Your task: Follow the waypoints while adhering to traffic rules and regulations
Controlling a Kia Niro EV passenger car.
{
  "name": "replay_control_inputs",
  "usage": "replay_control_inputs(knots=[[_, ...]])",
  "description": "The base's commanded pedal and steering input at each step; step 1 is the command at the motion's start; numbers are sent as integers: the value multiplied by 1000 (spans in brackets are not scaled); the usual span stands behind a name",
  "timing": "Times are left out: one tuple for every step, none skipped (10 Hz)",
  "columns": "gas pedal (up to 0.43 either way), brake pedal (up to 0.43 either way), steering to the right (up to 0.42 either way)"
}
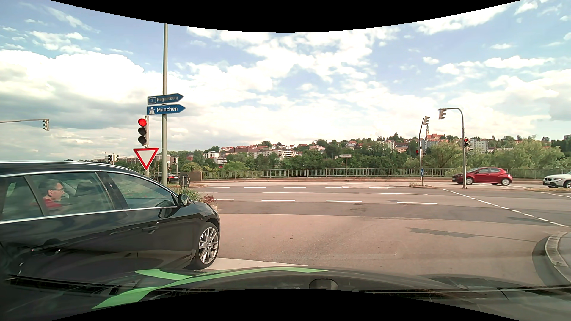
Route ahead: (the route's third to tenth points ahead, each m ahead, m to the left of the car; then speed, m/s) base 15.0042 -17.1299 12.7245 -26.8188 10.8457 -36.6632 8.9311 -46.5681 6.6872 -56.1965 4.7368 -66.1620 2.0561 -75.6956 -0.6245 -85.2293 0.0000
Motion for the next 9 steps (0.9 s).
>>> replay_control_inputs(knots=[[0, 579, 259], [0, 579, 259], [0, 579, 259], [0, 579, 259], [0, 579, 259], [0, 579, 259], [0, 579, 259], [0, 579, 259], [0, 579, 259]])
